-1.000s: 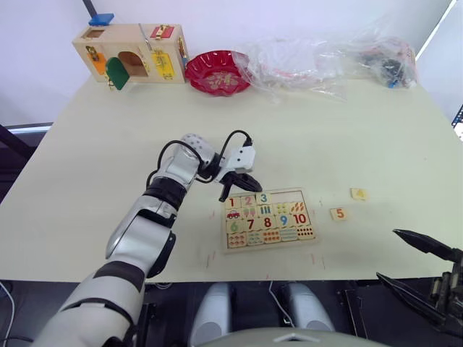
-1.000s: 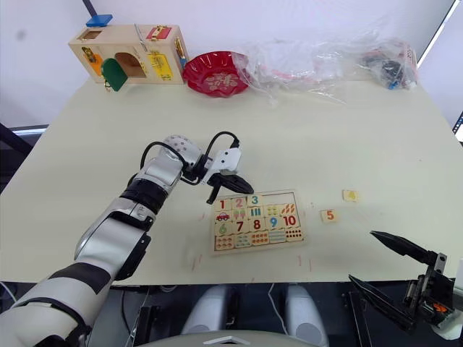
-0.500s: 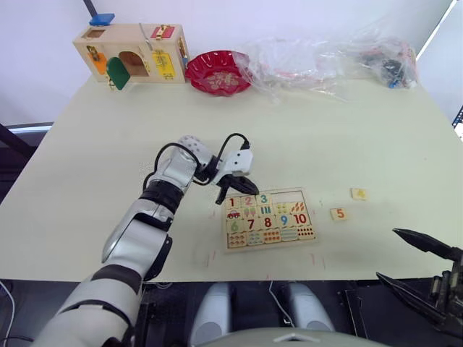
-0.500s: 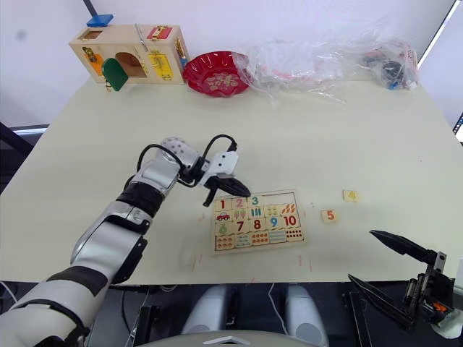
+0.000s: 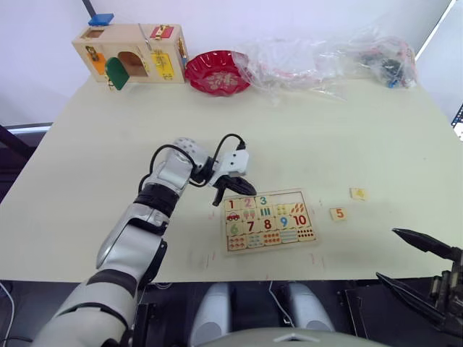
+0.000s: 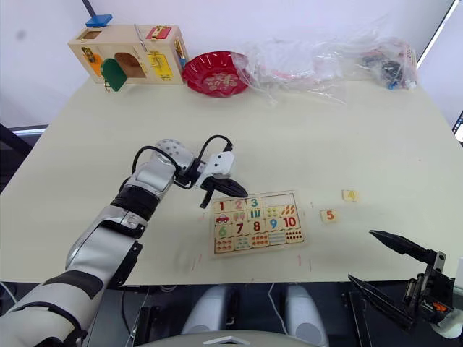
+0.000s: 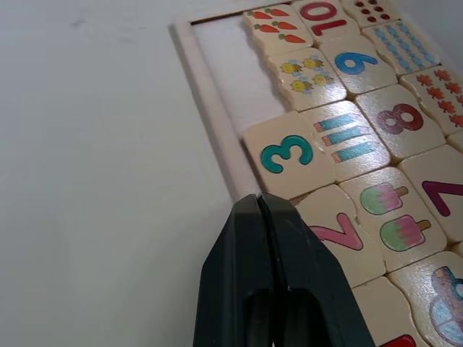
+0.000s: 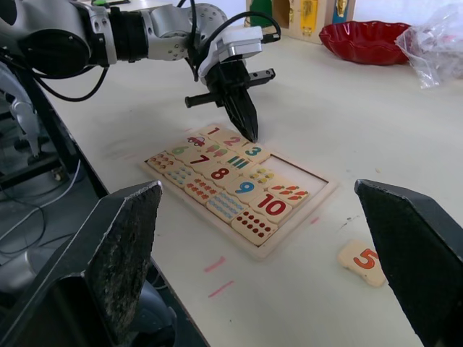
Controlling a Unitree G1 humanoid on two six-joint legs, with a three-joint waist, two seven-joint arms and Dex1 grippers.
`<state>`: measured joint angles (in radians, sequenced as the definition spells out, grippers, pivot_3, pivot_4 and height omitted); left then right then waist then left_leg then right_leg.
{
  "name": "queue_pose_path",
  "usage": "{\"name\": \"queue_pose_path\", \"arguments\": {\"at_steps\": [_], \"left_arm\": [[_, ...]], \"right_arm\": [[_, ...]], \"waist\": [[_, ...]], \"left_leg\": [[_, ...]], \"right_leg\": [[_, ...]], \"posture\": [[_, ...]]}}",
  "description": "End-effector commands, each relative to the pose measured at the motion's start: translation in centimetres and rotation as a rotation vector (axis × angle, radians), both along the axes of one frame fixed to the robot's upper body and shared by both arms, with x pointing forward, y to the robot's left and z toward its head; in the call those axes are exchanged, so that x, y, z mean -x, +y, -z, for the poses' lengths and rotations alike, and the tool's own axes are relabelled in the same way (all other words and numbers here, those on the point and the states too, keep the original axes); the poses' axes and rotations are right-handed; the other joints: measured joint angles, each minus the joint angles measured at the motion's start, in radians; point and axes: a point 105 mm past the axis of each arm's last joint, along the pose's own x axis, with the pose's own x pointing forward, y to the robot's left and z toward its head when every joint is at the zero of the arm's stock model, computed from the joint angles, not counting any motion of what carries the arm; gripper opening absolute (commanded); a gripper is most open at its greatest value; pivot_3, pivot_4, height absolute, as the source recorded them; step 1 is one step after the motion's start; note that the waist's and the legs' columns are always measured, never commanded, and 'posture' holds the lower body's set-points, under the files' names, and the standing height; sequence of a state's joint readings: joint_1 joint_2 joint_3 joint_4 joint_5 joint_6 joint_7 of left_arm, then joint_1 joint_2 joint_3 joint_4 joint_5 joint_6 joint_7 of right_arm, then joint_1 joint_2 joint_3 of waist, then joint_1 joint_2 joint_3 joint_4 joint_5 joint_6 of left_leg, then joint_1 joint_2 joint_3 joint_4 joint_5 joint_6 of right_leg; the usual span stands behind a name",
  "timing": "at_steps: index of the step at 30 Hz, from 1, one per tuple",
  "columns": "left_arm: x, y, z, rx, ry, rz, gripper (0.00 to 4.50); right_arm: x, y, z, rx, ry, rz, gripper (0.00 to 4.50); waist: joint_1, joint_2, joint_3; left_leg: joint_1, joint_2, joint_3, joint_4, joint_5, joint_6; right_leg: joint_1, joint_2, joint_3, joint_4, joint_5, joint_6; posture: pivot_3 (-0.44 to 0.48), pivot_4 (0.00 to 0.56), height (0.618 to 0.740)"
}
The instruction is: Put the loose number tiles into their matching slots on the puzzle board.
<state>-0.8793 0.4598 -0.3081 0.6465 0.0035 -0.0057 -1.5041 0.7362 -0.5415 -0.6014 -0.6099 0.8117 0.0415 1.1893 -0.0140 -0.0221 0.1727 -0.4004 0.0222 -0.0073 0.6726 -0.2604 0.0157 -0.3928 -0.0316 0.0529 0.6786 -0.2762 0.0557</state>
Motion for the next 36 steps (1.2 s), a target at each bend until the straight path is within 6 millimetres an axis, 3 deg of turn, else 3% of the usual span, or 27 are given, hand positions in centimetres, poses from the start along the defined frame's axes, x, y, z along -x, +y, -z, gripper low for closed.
{"name": "queue_pose_path", "arguments": {"at_steps": [1, 5, 9, 15, 20, 23, 26, 30, 33, 34, 35, 36], "left_arm": [[-0.3, 1.0, -3.0, 0.161, -0.015, -0.101, 0.02], [0.1, 2.8, -4.9, 0.351, 0.018, -0.278, 0.02], [1.0, 4.8, -5.3, 0.531, 0.020, -0.504, 0.02], [3.7, 8.0, -3.8, 0.655, -0.051, -0.761, 0.02], [6.2, 8.8, -3.0, 0.719, -0.049, -0.876, 0.02], [8.1, 10.5, -2.2, 0.740, -0.024, -0.959, 0.02], [10.0, 10.6, -1.8, 0.731, 0.011, -0.937, 0.02], [12.0, 11.1, -0.9, 0.699, 0.061, -0.912, 1.27], [13.7, 12.6, 0.0, 0.657, 0.090, -0.929, 2.86], [14.0, 12.8, 0.1, 0.649, 0.093, -0.931, 3.10], [14.3, 13.3, 0.2, 0.644, 0.096, -0.942, 3.72], [14.6, 13.6, 0.2, 0.638, 0.096, -0.948, 4.02]], "right_arm": [[-0.5, 0.5, -0.2, -0.017, -0.002, 0.038, 4.50], [-2.0, 1.3, 0.3, -0.025, 0.006, 0.111, 4.50], [-4.4, 2.0, 1.4, 0.020, 0.061, 0.205, 4.50], [-7.0, 3.4, 0.0, -0.117, 0.075, 0.168, 4.50], [-8.9, 2.2, 0.2, -0.087, 0.041, 0.175, 4.50], [-10.2, 1.1, 0.3, -0.056, 0.034, 0.170, 4.50], [-10.1, -0.2, 1.0, -0.030, 0.077, 0.148, 4.50], [-9.4, -1.7, 1.6, -0.005, 0.122, 0.148, 4.50], [-8.0, -3.8, 2.6, 0.007, 0.179, 0.202, 4.50], [-7.7, -4.2, 2.7, 0.005, 0.187, 0.213, 4.50], [-7.3, -4.5, 2.8, 0.007, 0.200, 0.219, 4.50], [-6.9, -4.7, 3.0, 0.013, 0.211, 0.221, 4.50]], "waist": [[0.000, 0.000, 0.000], [-0.002, 0.000, 0.000], [-0.002, 0.001, -0.001], [0.005, 0.000, -0.001], [0.013, -0.001, -0.001], [0.007, -0.001, -0.001], [0.002, 0.000, -0.001], [0.004, 0.000, -0.001], [0.004, 0.000, -0.001], [0.003, 0.000, -0.001], [0.003, 0.000, -0.001], [0.003, 0.000, -0.001]], "left_leg": [[0.000, 0.000, 0.000, 0.000, 0.000, 0.000], [0.000, 0.003, 0.000, 0.000, 0.000, 0.000], [0.001, 0.003, 0.000, 0.000, 0.000, 0.000], [0.001, 0.003, -0.002, 0.001, 0.001, -0.001], [0.001, 0.002, -0.003, 0.001, 0.001, -0.001], [0.002, 0.002, -0.001, 0.001, 0.001, -0.001], [0.002, 0.002, -0.001, 0.000, 0.001, -0.001], [0.002, 0.002, -0.001, -0.001, 0.001, -0.001], [0.002, 0.002, 0.000, -0.001, 0.001, -0.001], [0.003, 0.002, 0.000, -0.001, 0.001, -0.001], [0.002, 0.002, 0.000, -0.001, 0.001, -0.001], [0.002, 0.002, 0.000, -0.001, 0.001, -0.001]], "right_leg": [[0.000, 0.000, 0.000, 0.000, 0.000, 0.000], [0.000, -0.001, 0.000, 0.001, 0.000, 0.000], [0.000, -0.002, 0.000, 0.001, 0.000, 0.000], [0.001, -0.004, -0.002, 0.002, 0.000, 0.000], [0.002, -0.005, -0.002, 0.001, 0.001, 0.000], [0.002, -0.005, -0.001, 0.000, 0.001, 0.000], [0.002, -0.004, -0.001, 0.001, 0.000, 0.000], [0.002, -0.004, -0.001, 0.000, 0.000, -0.001], [0.002, -0.004, -0.001, 0.000, 0.000, -0.001], [0.002, -0.004, -0.001, -0.001, 0.000, -0.001], [0.002, -0.004, -0.001, -0.001, 0.000, -0.001], [0.002, -0.004, -0.001, -0.001, 0.000, -0.001]], "posture": [[0.000, 0.150, 0.740], [0.000, 0.150, 0.740], [0.000, 0.150, 0.740], [0.000, 0.150, 0.740], [0.000, 0.150, 0.740], [0.000, 0.150, 0.740], [0.000, 0.150, 0.740], [0.000, 0.150, 0.740], [0.000, 0.150, 0.740], [0.000, 0.150, 0.740], [0.000, 0.150, 0.740], [0.000, 0.150, 0.740]]}}
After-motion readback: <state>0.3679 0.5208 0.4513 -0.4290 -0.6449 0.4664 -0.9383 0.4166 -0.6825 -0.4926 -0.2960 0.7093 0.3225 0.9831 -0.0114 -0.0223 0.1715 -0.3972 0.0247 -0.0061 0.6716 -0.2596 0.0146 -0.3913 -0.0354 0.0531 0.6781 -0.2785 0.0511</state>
